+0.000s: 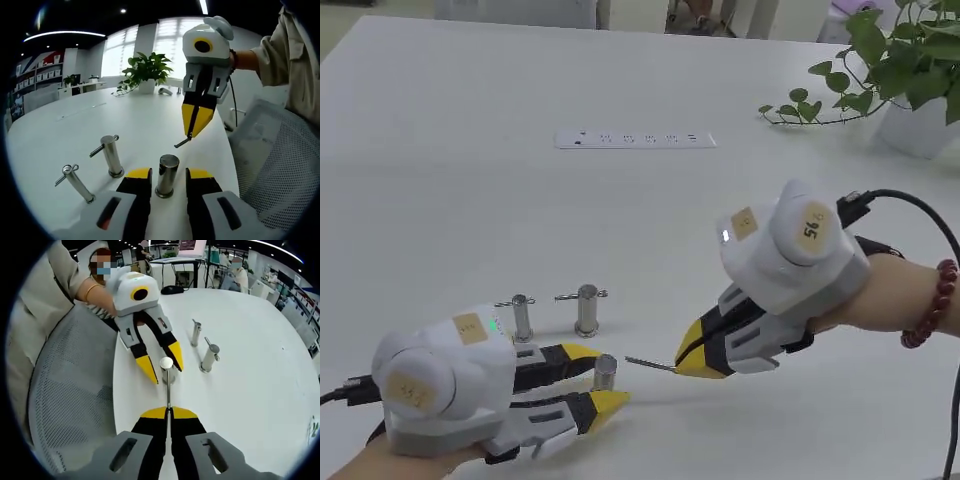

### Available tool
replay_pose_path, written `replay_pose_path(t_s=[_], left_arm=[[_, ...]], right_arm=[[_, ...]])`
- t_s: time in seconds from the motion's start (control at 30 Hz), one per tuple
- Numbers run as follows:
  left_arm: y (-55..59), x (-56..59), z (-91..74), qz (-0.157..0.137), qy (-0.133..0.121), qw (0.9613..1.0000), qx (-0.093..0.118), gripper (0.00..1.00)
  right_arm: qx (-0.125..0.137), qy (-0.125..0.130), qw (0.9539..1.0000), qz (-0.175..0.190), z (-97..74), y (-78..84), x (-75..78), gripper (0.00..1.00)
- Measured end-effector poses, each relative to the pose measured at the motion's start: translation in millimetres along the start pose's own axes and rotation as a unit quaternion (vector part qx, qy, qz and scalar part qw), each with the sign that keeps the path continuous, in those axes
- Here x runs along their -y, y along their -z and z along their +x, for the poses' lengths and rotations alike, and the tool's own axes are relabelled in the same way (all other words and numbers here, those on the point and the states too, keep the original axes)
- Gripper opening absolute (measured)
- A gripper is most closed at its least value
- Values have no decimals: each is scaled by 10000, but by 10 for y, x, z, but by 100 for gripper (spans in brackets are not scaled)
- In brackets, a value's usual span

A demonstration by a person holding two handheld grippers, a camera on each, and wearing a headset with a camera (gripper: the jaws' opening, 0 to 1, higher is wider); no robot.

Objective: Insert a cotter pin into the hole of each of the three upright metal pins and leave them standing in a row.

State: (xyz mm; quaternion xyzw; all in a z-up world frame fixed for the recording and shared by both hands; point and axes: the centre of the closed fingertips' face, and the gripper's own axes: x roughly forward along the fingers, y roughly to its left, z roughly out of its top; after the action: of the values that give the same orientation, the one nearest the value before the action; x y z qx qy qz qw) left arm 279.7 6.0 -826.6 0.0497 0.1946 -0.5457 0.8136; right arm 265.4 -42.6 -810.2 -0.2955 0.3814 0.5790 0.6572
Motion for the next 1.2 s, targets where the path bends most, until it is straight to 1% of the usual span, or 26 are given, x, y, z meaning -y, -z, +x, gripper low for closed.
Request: replay_pose_path(t_s=[0.1,0.2,0.27,0.3,0.43,0.5,0.6,0.7,0.8,0.83,0.87,0.97,1.1,1.2], left_arm=[[-57,-29,-62,-171,-20,9998,122,27],[-152,-54,-126,-352,-33,9988,335,27],[-244,-32,-166,-563,64,9969,542,26],[-276,-35,-182,-625,67,9961,614,26],[-396,4,-230,-749,180,9934,846,24],[-431,24,-233,-822,219,9921,919,23],[-449,46,-220,-837,264,9916,952,21],[-482,81,-212,-896,366,9901,1020,17],[-510,92,-210,-908,381,9894,1067,16],[-528,97,-213,-944,399,9885,1108,15],[-543,99,-217,-972,409,9878,1144,13],[-567,112,-225,-965,441,9873,1181,10],[-619,134,-240,-1041,509,9849,1290,5],[-649,147,-249,-1054,554,9838,1343,3]], right_arm=[[15,39,10000,8,-34,0,14,2],[43,69,10000,5,-67,-16,22,2],[68,81,9999,-26,-91,-41,20,2],[82,85,9999,-34,-99,-54,19,2],[142,103,9998,-95,-118,-121,12,2],[175,108,9997,-127,-123,-155,11,2],[229,105,9995,-163,-133,-207,7,2],[288,99,9993,-217,-144,-259,-2,2],[343,94,9991,-242,-153,-303,-7,2],[361,95,9990,-256,-155,-318,-7,2],[370,92,9989,-262,-156,-326,-8,2],[430,70,9986,-288,-161,-363,-18,2],[477,46,9984,-311,-166,-392,-36,2],[519,22,9981,-318,-172,-406,-48,2]])
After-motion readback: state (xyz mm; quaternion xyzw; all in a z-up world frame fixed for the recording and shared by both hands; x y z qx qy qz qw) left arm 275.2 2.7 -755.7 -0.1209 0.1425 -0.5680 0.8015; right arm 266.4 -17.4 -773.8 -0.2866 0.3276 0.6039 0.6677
